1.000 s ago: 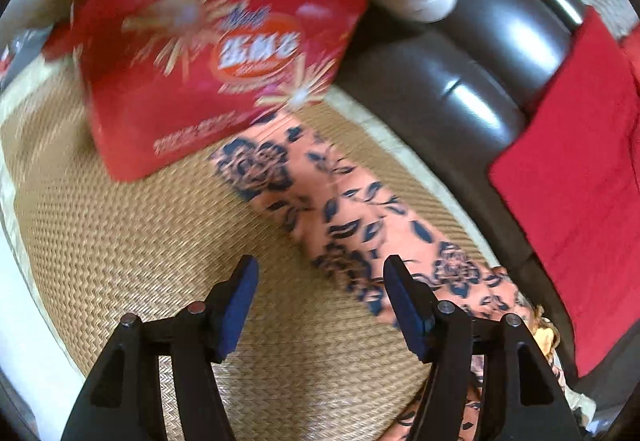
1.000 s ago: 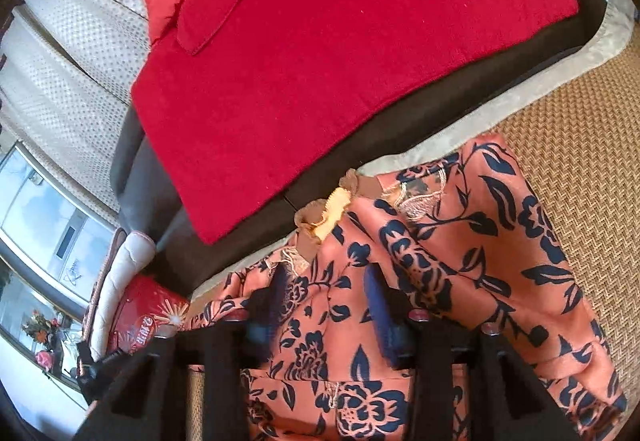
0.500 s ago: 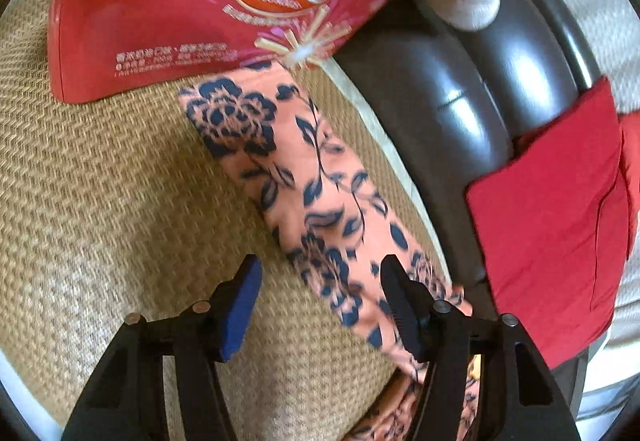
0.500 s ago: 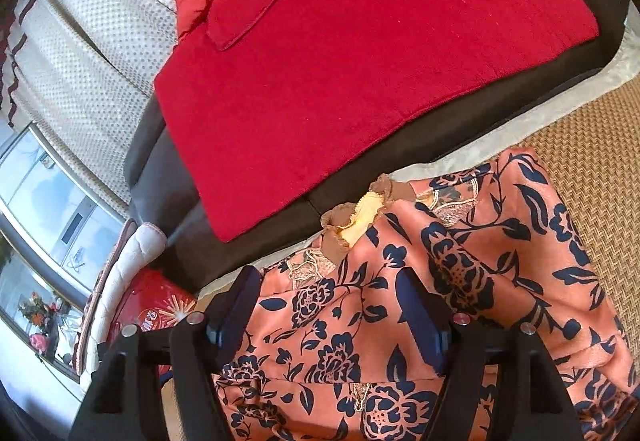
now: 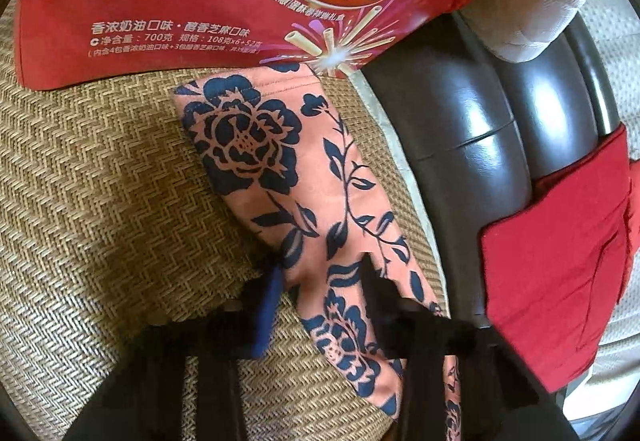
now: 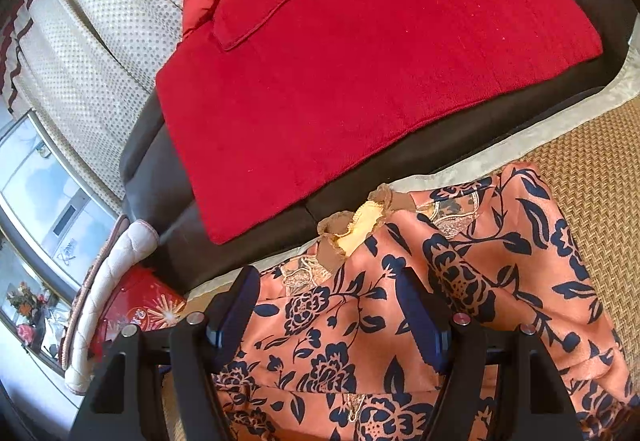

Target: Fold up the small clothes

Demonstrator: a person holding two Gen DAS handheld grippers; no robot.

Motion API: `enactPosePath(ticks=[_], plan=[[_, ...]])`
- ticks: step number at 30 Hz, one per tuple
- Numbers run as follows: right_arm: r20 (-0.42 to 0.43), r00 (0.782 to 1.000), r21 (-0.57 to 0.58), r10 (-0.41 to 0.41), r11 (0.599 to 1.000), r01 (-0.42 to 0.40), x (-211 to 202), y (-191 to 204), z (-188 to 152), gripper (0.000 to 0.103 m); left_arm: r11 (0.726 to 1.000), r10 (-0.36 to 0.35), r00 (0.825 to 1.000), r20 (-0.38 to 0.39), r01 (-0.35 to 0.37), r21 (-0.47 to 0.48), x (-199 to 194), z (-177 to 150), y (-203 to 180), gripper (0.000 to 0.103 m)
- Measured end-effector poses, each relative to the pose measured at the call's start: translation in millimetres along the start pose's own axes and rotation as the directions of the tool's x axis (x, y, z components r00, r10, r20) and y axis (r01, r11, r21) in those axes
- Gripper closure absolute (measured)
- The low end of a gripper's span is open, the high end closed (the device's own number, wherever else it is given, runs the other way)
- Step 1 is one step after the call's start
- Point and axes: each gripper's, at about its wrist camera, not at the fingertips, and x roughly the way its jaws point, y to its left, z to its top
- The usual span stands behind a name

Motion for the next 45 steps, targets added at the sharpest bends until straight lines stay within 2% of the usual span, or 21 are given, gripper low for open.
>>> enactPosePath(ticks=[3,6,10,13,17,20,21,25,26,28,30,31,32,34,35,36,37,38,39,42,45], plan=[[0.003,1.0,-0.005,-0.012,1.0,0.012,3,-1,2,0.029,0.999,0.031,0.999,0.011,-0.032,0.009,8,2,-1,0.094],[0.012,1.0,-0.01,-0.021,1.0,0.021,3,-3,4,0.03,0.999,0.038,0.999,0.034,-0.038,0.017,7,5,-5,0.097],[0.032,0.999,-0.008,-0.028,1.0,0.028,-1,-6,9,0.03,0.993,0.017,0.993,0.117,-0.031,0.118,-18,0,-36,0.098],[0.051,0.998,0.003,-0.032,0.999,0.032,-7,-9,10,0.03,0.966,-0.035,0.983,0.181,-0.013,0.257,-45,-16,-79,0.098],[0.081,0.996,0.026,-0.03,0.999,0.027,-20,-16,13,0.03,0.895,-0.136,0.965,0.223,0.024,0.446,-80,-54,-139,0.098],[0.111,0.993,0.046,-0.028,0.999,0.023,-35,-24,17,0.03,0.785,-0.227,0.954,0.198,0.059,0.616,-100,-111,-193,0.098],[0.12,0.992,0.054,-0.029,0.998,0.023,-39,-26,18,0.03,0.761,-0.242,0.952,0.185,0.068,0.646,-102,-123,-203,0.098],[0.153,0.988,0.117,-0.035,0.993,0.017,-58,-46,23,0.03,0.54,-0.3,0.954,0.019,0.153,0.828,-90,-228,-268,0.098],[0.164,0.986,0.134,-0.037,0.991,0.015,-63,-53,25,0.03,0.499,-0.292,0.956,-0.026,0.176,0.849,-85,-244,-276,0.098],[0.184,0.982,0.152,-0.048,0.988,0.02,-72,-62,29,0.03,0.361,-0.222,0.96,-0.17,0.243,0.9,-59,-304,-294,0.097],[0.194,0.98,0.188,-0.053,0.982,0.016,-80,-76,33,0.03,0.273,-0.137,0.952,-0.273,0.301,0.914,-39,-342,-300,0.096],[0.19,0.981,0.206,-0.05,0.979,0.011,-82,-81,34,0.03,0.247,-0.091,0.949,-0.302,0.315,0.916,-31,-356,-299,0.096],[0.179,0.983,0.233,-0.045,0.972,0.002,-83,-88,36,0.029,0.248,-0.079,0.949,-0.304,0.314,0.916,-29,-357,-296,0.095],[0.149,0.989,0.271,-0.026,0.962,-0.015,-81,-97,38,0.029,0.286,-0.099,0.951,-0.292,0.309,0.907,-34,-341,-291,0.082],[0.137,0.99,0.28,-0.016,0.96,-0.024,-80,-100,39,0.029,0.33,-0.123,0.955,-0.269,0.295,0.896,-39,-324,-285,0.064],[0.124,0.992,0.283,-0.01,0.959,-0.026,-77,-100,39,0.029,0.357,-0.139,0.958,-0.249,0.283,0.89,-44,-318,-280,0.048],[0.104,0.995,0.28,-0.003,0.96,-0.026,-74,-99,39,0.029,0.419,-0.165,0.967,-0.194,0.247,0.874,-50,-295,-272,0.045],[0.082,0.997,0.272,0.004,0.962,-0.026,-71,-97,39,0.029,0.445,-0.171,0.971,-0.169,0.229,0.866,-53,-286,-266,0.044],[0.062,0.998,0.263,0.01,0.965,-0.026,-67,-95,39,0.029,0.488,-0.165,0.978,-0.129,0.194,0.851,-53,-269,-258,0.044],[0.001,1.0,0.22,0.028,0.975,-0.027,-54,-79,32,0.029,0.57,-0.088,0.994,-0.07,0.108,0.814,-39,-241,-240,0.044],[-0.075,0.996,0.082,0.039,0.996,-0.033,-39,-47,26,0.029,0.651,0.009,0.999,-0.044,0.028,0.758,-24,-213,-216,0.045]])
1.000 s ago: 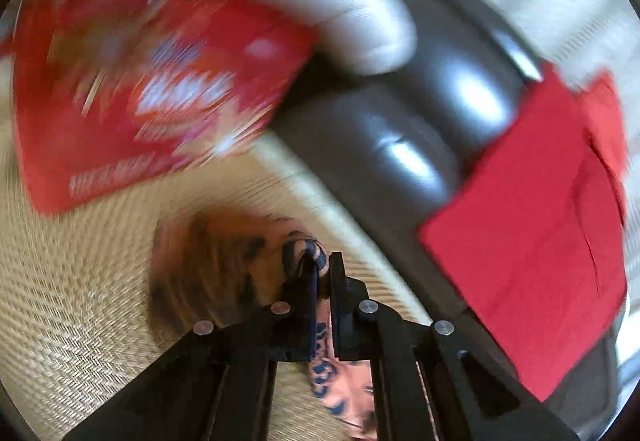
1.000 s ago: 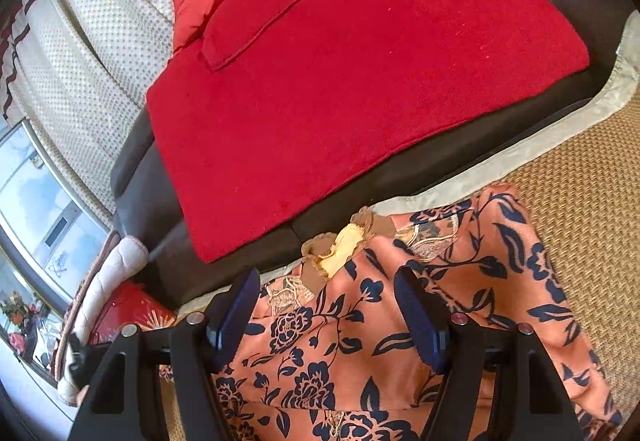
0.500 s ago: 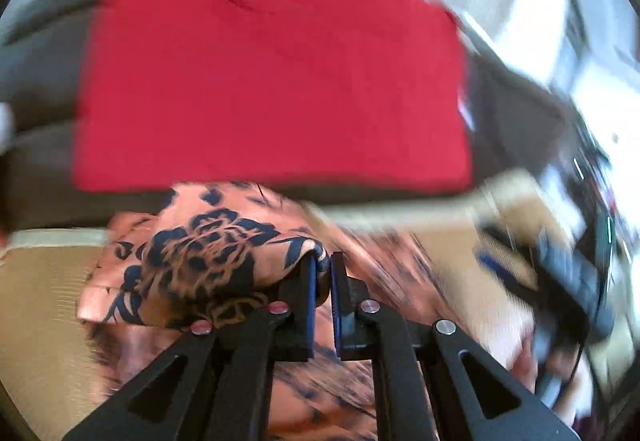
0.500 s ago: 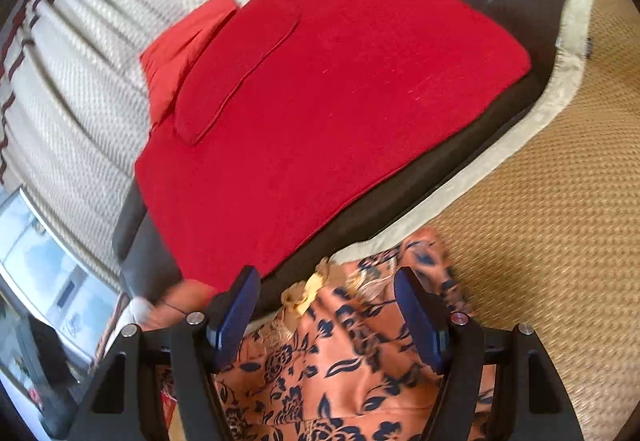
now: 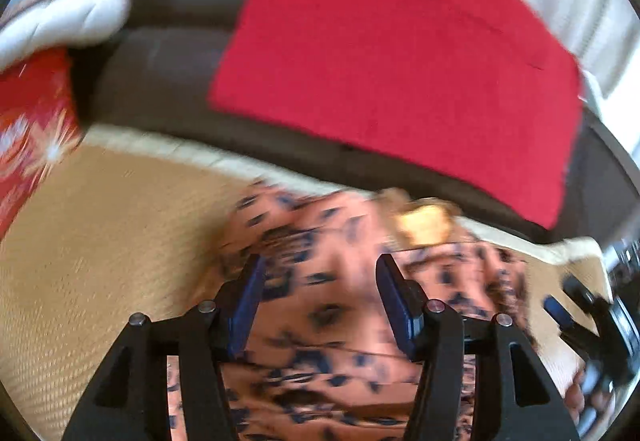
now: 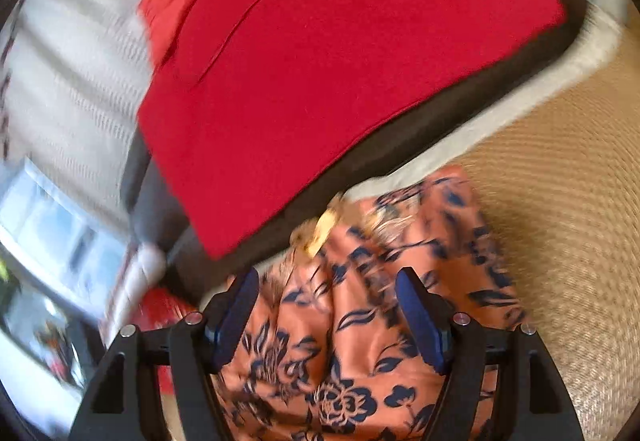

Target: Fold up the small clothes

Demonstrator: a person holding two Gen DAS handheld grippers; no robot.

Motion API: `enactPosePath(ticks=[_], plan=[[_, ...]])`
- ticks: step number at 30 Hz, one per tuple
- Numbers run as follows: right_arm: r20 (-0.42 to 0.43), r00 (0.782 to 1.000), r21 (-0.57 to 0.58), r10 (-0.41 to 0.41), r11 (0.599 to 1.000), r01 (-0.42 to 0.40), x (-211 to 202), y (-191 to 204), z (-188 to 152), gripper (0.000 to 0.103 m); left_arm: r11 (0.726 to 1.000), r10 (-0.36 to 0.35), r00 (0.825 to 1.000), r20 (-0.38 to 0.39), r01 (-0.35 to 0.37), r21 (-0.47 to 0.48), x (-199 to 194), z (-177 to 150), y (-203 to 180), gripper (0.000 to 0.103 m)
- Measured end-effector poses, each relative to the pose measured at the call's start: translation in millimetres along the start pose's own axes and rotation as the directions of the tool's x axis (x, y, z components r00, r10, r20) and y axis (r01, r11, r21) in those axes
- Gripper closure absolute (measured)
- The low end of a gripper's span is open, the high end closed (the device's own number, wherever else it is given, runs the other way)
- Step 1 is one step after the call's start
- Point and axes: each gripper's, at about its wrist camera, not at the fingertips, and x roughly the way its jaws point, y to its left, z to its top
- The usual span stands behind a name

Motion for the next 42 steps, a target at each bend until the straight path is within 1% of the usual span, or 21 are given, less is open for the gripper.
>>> enactPosePath(ticks=[2,3,7,9,10,12,13,15,16,17,19,20,23,25,27,31,35,37,38,40,42], plan=[[-0.058,0.998,-0.05,0.035,0.998,-0.037,12,16,-7,0.029,1.0,-0.006,0.999,-0.051,0.005,-0.025,9,-2,12,0.046],[-0.075,0.996,-0.045,0.056,0.997,-0.059,16,20,-11,0.029,0.999,-0.037,0.997,-0.062,0.035,-0.029,11,-3,13,0.046],[-0.106,0.981,0.013,0.163,0.987,-0.162,30,28,-19,0.029,0.994,-0.106,0.993,-0.05,0.107,0.015,5,-5,2,0.046],[-0.128,0.966,0.041,0.225,0.974,-0.222,40,34,-26,0.03,0.991,-0.121,0.992,-0.041,0.123,0.05,4,-5,-7,0.047],[-0.145,0.956,0.055,0.255,0.967,-0.249,47,38,-30,0.033,0.991,-0.115,0.993,-0.042,0.117,0.063,10,-5,-14,0.047],[-0.178,0.944,0.06,0.277,0.961,-0.27,57,46,-38,0.038,0.995,-0.021,0.998,-0.054,0.026,0.099,24,-9,-18,0.047],[-0.197,0.943,0.052,0.267,0.964,-0.262,61,49,-43,0.038,0.992,0.044,0.996,-0.072,-0.035,0.118,40,-12,-19,0.047],[-0.224,0.948,0.029,0.227,0.974,-0.227,68,53,-48,0.038,0.981,0.14,0.979,-0.148,-0.117,0.156,65,-20,-15,0.047],[-0.246,0.953,0.01,0.177,0.984,-0.18,72,53,-51,0.038,0.978,0.165,0.969,-0.183,-0.136,0.158,73,-24,-10,0.047],[-0.274,0.957,-0.008,0.091,0.995,-0.097,79,49,-54,0.04,0.978,0.182,0.956,-0.229,-0.151,0.146,84,-28,-5,0.047],[-0.294,0.956,-0.025,-0.013,1.0,0.005,87,40,-58,0.047,0.972,0.194,0.959,-0.208,-0.16,0.171,81,-27,-9,0.047],[-0.294,0.955,-0.027,-0.019,1.0,0.012,86,38,-58,0.05,0.972,0.196,0.957,-0.212,-0.16,0.174,80,-26,-11,0.047],[-0.261,0.965,-0.049,0.005,0.999,-0.018,75,46,-54,0.049,0.986,0.152,0.964,-0.216,-0.132,0.105,74,-22,-6,0.047],[-0.226,0.974,-0.115,-0.02,0.993,-0.007,67,56,-51,0.045,0.992,0.116,0.972,-0.205,-0.104,0.066,63,-18,-1,0.047],[-0.213,0.976,-0.194,-0.055,0.981,0.013,65,69,-55,0.027,0.993,0.109,0.976,-0.187,-0.1,0.057,57,-17,3,0.047],[-0.229,0.963,-0.378,-0.145,0.925,0.049,77,93,-75,0.026,0.993,0.119,0.975,-0.187,-0.113,0.04,53,-16,15,0.047],[-0.22,0.936,-0.554,-0.276,0.825,0.113,100,104,-102,0.026,0.996,0.093,0.977,-0.191,-0.092,0.014,50,-14,23,0.047],[-0.184,0.935,-0.606,-0.302,0.784,0.135,105,104,-109,0.026,0.996,0.094,0.978,-0.186,-0.093,0.018,47,-14,24,0.047],[-0.179,0.935,-0.61,-0.306,0.78,0.139,104,100,-109,0.028,0.996,0.093,0.978,-0.188,-0.091,0.016,44,-12,25,0.047],[-0.167,0.937,-0.588,-0.307,0.794,0.156,102,95,-105,0.044,0.996,0.085,0.978,-0.193,-0.085,0.01,42,-14,26,0.047],[-0.172,0.944,-0.536,-0.282,0.831,0.15,95,87,-95,0.08,0.997,0.076,0.978,-0.194,-0.077,0.003,44,-13,25,0.047]])
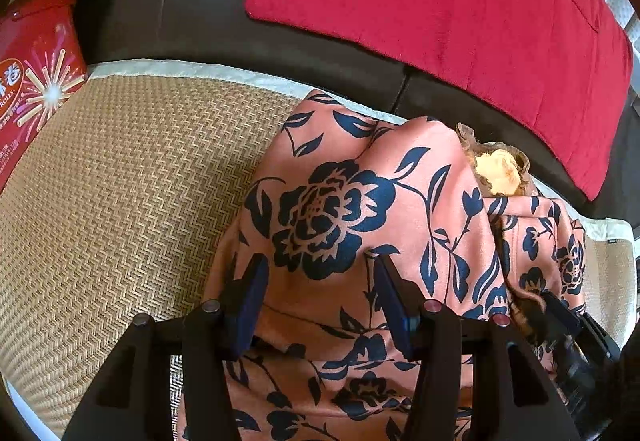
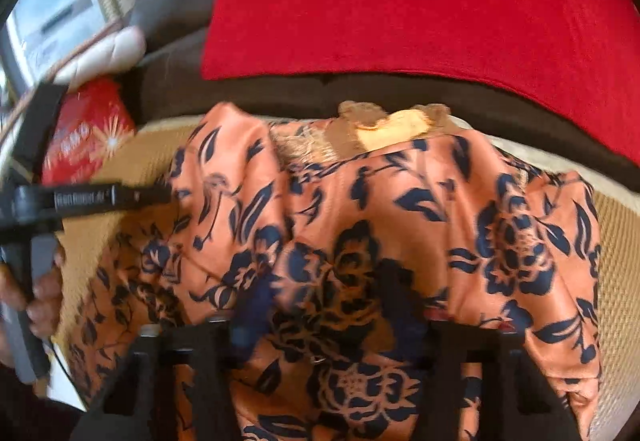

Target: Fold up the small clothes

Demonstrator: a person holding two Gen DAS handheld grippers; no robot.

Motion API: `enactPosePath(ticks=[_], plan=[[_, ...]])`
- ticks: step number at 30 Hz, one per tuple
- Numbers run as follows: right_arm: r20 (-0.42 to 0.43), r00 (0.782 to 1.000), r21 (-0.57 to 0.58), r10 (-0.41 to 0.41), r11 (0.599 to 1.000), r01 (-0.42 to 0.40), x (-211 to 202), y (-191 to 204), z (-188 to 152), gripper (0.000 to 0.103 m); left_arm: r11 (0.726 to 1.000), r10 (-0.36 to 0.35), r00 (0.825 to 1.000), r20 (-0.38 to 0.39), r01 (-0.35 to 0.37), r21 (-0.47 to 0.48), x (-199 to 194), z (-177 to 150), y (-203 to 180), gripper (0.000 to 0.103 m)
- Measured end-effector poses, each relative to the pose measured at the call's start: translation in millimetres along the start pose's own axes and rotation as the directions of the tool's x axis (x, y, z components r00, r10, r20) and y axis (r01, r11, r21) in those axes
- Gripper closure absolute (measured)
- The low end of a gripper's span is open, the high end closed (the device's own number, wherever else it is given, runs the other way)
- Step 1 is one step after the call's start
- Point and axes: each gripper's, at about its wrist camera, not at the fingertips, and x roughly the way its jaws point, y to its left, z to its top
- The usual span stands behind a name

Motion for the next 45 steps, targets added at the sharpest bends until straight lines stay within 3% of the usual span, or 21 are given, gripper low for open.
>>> enactPosePath(ticks=[3,9,11,13,16,17,18,20,22,25,31,32,33,35,37,39,42,45], plan=[[0.032,0.997,0.113,0.064,0.991,-0.067,-13,-26,2,0.092,1.0,-0.011,1.0,-0.003,0.011,-0.014,-4,1,6,0.047],[0.105,0.991,0.311,0.084,0.944,-0.113,-33,-74,-3,0.096,1.0,-0.013,1.0,0.015,0.013,-0.025,-19,-2,10,0.047],[0.11,0.99,0.335,0.09,0.934,-0.122,-36,-82,-4,0.096,0.999,-0.039,0.999,0.024,0.04,-0.01,-25,-3,4,0.048],[0.116,0.985,0.354,0.13,0.921,-0.163,-42,-84,-6,0.095,0.991,-0.133,0.991,0.031,0.132,0.03,-36,-4,-8,0.048],[0.16,0.966,0.414,0.204,0.874,-0.253,-45,-90,-5,0.092,0.953,-0.28,0.96,-0.012,0.279,0.121,-44,-12,-34,0.048],[0.162,0.966,0.415,0.201,0.874,-0.251,-45,-91,-6,0.092,0.932,-0.334,0.941,-0.048,0.337,0.133,-43,-16,-42,0.048],[0.158,0.97,0.413,0.187,0.879,-0.237,-43,-88,-5,0.092,0.903,-0.398,0.911,-0.104,0.41,0.131,-37,-22,-52,0.048],[0.141,0.976,0.418,0.168,0.883,-0.213,-40,-85,-5,0.092,0.878,-0.449,0.88,-0.159,0.467,0.107,-28,-30,-61,0.05],[0.13,0.977,0.438,0.172,0.873,-0.212,-38,-88,-6,0.092,0.85,-0.497,0.841,-0.215,0.522,0.077,-15,-39,-73,0.066],[0.139,0.977,0.449,0.161,0.869,-0.207,-43,-94,-6,0.092,0.831,-0.524,0.816,-0.245,0.553,0.063,-7,-44,-89,0.07],[0.149,0.979,0.456,0.141,0.869,-0.194,-49,-106,-10,0.092,0.837,-0.524,0.825,-0.21,0.544,0.05,-2,-43,-97,0.07],[0.149,0.979,0.46,0.137,0.867,-0.191,-49,-108,-11,0.092,0.838,-0.52,0.83,-0.202,0.541,0.068,-2,-41,-100,0.078],[0.153,0.98,0.468,0.131,0.864,-0.188,-51,-111,-11,0.092,0.837,-0.517,0.833,-0.197,0.54,0.086,1,-38,-105,0.092],[0.166,0.979,0.484,0.118,0.855,-0.185,-55,-119,-13,0.092,0.833,-0.515,0.836,-0.188,0.54,0.121,0,-38,-115,0.098],[0.181,0.977,0.5,0.112,0.845,-0.189,-61,-128,-16,0.092,0.844,-0.492,0.85,-0.188,0.519,0.138,4,-38,-121,0.098],[0.193,0.975,0.512,0.111,0.837,-0.196,-66,-135,-18,0.092,0.872,-0.444,0.875,-0.193,0.471,0.132,7,-37,-119,0.098],[0.202,0.974,0.523,0.103,0.829,-0.196,-72,-142,-20,0.092,0.881,-0.42,0.886,-0.197,0.45,0.147,10,-37,-118,0.087],[0.215,0.972,0.538,0.1,0.818,-0.203,-77,-147,-20,0.092,0.888,-0.408,0.894,-0.184,0.435,0.148,16,-39,-119,0.087]])
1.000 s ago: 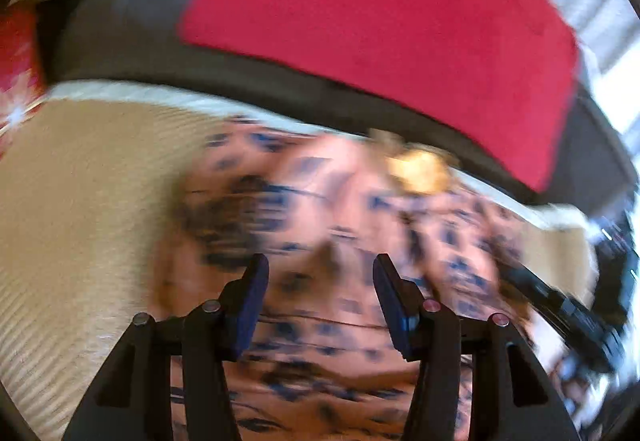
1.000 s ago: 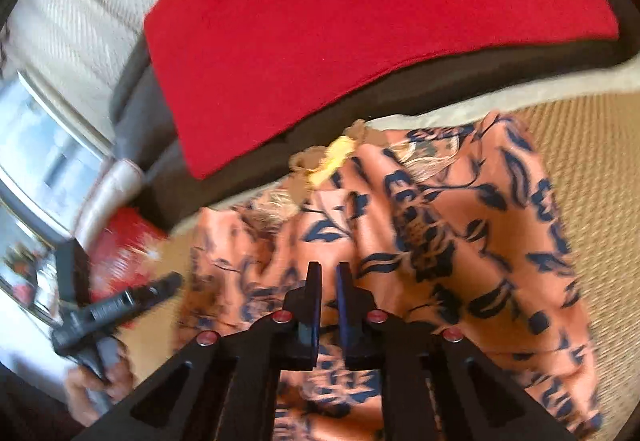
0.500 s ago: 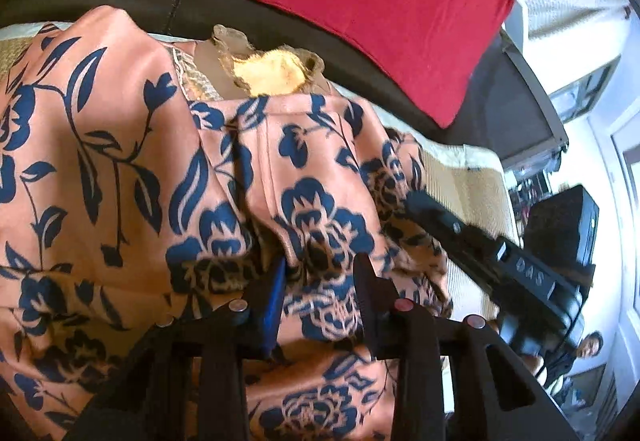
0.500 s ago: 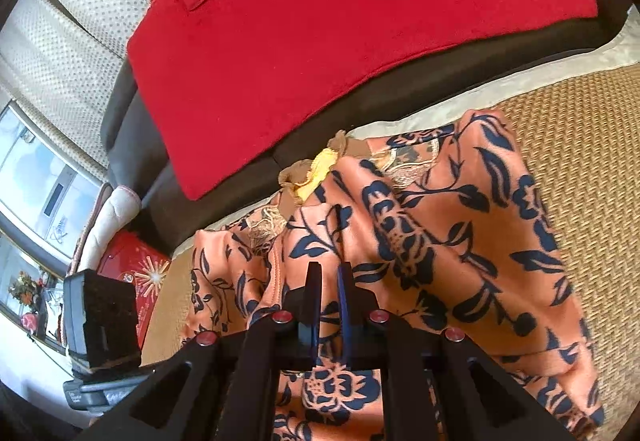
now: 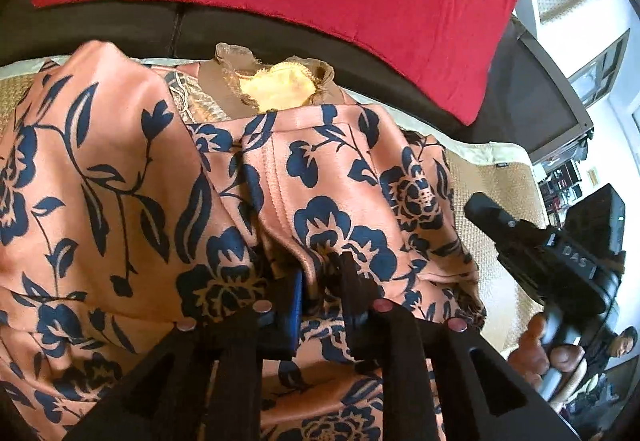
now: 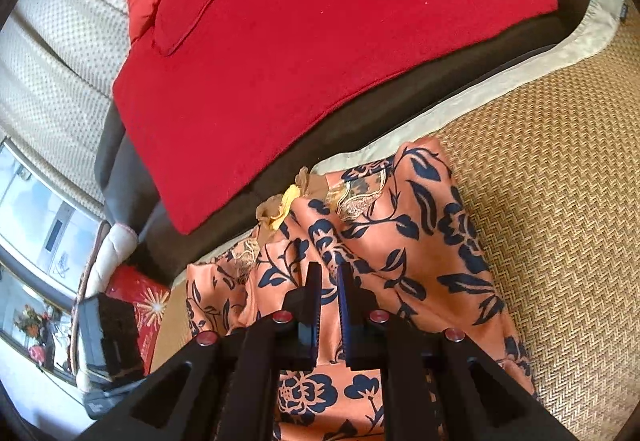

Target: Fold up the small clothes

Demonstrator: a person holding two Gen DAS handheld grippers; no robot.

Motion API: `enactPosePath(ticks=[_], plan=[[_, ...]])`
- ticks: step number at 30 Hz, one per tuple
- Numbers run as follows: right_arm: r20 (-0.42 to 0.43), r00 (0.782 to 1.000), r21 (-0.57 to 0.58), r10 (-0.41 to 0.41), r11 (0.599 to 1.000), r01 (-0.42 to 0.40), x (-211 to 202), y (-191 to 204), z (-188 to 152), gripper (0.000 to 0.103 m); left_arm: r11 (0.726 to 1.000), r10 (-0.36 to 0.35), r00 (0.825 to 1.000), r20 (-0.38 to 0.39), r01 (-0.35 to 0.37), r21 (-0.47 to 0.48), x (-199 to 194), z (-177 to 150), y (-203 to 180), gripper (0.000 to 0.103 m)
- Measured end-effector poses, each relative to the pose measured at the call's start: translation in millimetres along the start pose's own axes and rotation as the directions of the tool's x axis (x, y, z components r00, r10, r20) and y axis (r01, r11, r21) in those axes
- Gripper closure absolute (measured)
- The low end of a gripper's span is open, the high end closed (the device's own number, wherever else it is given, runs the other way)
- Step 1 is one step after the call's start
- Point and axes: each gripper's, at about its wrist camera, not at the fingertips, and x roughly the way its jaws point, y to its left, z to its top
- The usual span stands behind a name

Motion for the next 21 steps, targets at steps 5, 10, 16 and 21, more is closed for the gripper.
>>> enactPosePath(ticks=[5,10,16,21], plan=[[0.026,1.0,0.006,-0.004,1.0,0.003,-10,-3,3,0.092,0.999,0.02,0.997,0.069,-0.024,0.043,-6,5,-18,0.099],[0.121,0.993,0.079,0.001,0.997,-0.011,-42,-26,13,0.092,0.975,0.031,0.986,0.165,-0.067,0.213,-27,12,-78,0.1],[0.214,0.977,0.185,0.011,0.981,-0.051,-76,-63,29,0.092,0.899,0.017,0.993,0.116,-0.066,0.432,0,7,-175,0.1],[0.283,0.959,0.257,0.025,0.961,-0.101,-100,-84,39,0.092,0.872,-0.003,1.0,-0.001,0.003,0.49,25,6,-214,0.082]])
